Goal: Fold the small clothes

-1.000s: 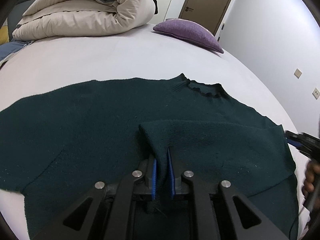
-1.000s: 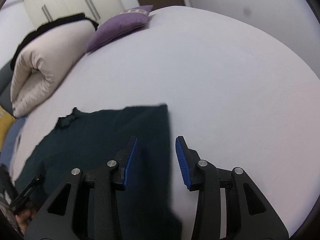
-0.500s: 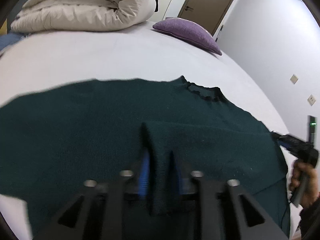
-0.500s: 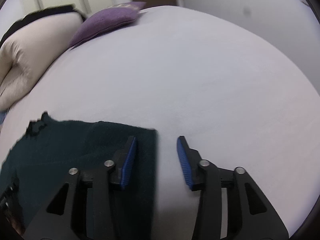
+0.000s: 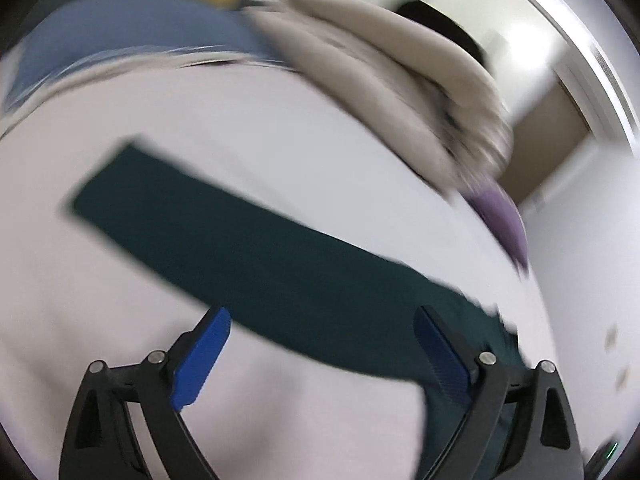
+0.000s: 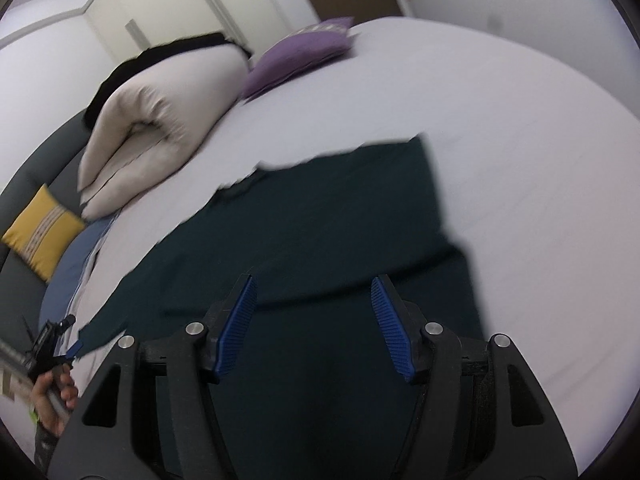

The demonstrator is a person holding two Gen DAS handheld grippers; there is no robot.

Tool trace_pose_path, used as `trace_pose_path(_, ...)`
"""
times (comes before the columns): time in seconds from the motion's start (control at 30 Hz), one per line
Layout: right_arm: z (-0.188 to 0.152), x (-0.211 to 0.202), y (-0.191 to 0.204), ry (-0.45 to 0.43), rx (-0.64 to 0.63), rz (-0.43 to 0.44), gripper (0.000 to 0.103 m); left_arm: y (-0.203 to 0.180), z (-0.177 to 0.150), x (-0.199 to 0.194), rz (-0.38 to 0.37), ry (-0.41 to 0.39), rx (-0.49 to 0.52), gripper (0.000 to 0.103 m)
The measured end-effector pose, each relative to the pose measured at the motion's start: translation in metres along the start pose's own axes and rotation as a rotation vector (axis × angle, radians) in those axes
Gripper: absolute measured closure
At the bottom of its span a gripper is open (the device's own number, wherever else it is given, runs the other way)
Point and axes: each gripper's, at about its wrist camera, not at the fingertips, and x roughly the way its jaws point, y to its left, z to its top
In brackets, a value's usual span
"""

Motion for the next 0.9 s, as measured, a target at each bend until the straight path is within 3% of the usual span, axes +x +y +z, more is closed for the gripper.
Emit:
trace_pose_path(0.03, -0.007, 0.001, 0.007, 0.012, -0.009, 0.010, 0.045, 0.029, 0.009, -0.006, -0.007, -0.007, -0.088, 0.008)
trace_pose_path(0.17, -0.032, 0.011, 0.043, 0.064, -0.041, 0.040, 0.045, 0.080, 0.022, -0.014, -0.062, -0.032, -0.267, 0.008)
trace_pose_path(0.33, -0.048, 0.023, 0.083, 0.094, -0.080, 0.068, 0.045, 0.107, 0.026, 0.003, -0.139, -0.055, -0.432, 0.008)
trace_pose_path(0.57, -0.054, 0.028, 0.110, 0.108, -0.110, 0.090, 0.045, 0.130, 0.045, 0.019, -0.159, -0.106, -0.608, 0.012)
trace_pose_path(0.67, -0.052, 0.034, 0.109, 0.118, -0.104, 0.090, 0.045, 0.139, 0.055, 0.027, -0.137, -0.098, -0.643, 0.023)
trace_pose_path(0.77, -0.053, 0.040, 0.106, 0.131, -0.100, 0.093, 0.045, 0.145, 0.063, 0.036, -0.130, -0.078, -0.656, 0.046)
trace_pose_path(0.83, -0.055, 0.043, 0.106, 0.137, -0.103, 0.095, 0.045, 0.151, 0.066, 0.042, -0.133, -0.058, -0.669, 0.075)
trace_pose_path(0.9, -0.057, 0.044, 0.104, 0.138, -0.105, 0.095, 0.045, 0.155, 0.066, 0.044, -0.111, -0.050, -0.675, 0.094)
